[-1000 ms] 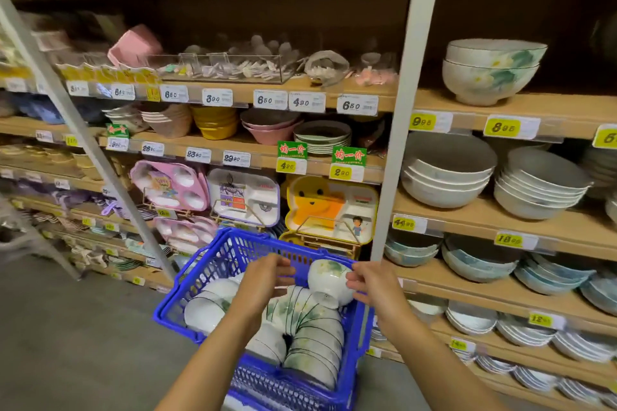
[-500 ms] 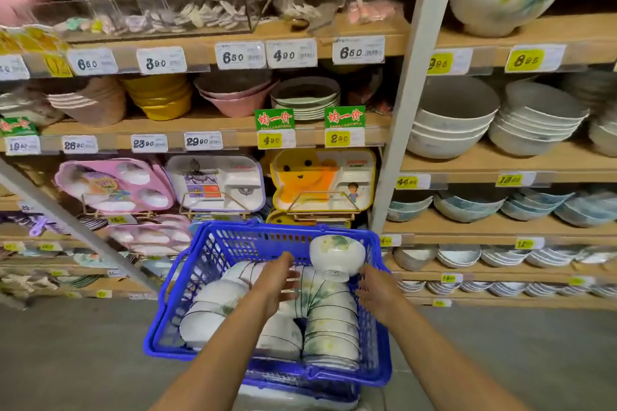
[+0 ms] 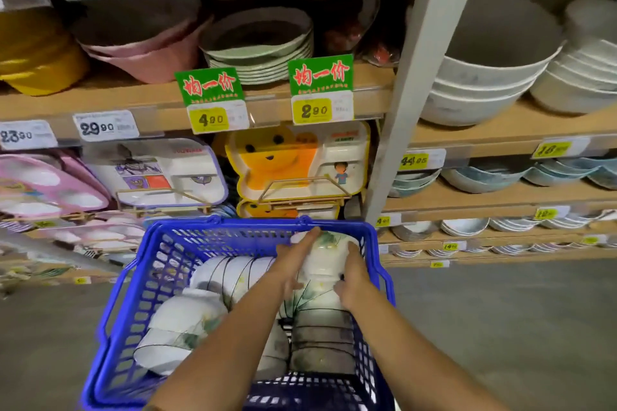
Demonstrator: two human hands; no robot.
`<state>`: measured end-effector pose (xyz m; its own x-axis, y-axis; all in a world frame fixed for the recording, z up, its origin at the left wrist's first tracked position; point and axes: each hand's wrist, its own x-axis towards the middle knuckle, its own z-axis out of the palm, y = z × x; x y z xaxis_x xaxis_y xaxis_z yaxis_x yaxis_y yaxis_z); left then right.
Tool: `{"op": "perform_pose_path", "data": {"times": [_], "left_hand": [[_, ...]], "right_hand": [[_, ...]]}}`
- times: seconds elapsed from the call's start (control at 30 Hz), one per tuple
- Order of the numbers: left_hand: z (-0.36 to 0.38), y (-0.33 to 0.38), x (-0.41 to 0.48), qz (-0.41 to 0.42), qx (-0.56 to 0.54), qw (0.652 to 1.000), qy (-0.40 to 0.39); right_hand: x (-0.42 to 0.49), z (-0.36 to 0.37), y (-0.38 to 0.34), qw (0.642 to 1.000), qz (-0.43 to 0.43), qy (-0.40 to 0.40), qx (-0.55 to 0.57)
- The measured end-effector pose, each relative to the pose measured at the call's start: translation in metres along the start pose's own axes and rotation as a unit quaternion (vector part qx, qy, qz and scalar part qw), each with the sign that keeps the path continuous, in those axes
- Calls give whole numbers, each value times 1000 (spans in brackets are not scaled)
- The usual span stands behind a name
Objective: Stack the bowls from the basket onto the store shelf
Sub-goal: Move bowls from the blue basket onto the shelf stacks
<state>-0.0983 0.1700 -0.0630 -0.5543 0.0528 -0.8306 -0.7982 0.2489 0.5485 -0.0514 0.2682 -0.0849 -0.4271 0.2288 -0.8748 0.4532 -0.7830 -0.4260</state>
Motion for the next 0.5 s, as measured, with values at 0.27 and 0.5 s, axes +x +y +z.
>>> {"op": "perform_pose_path", "data": {"times": [0.27,0.5], "left_hand": [[13,0,49,-36,-37,999,-6],[8,-2,44,-18,-46,999,-17]], "right_hand": [[42,3,7,999,-19,18,34],[40,3,9,999,-36,10,12]]}}
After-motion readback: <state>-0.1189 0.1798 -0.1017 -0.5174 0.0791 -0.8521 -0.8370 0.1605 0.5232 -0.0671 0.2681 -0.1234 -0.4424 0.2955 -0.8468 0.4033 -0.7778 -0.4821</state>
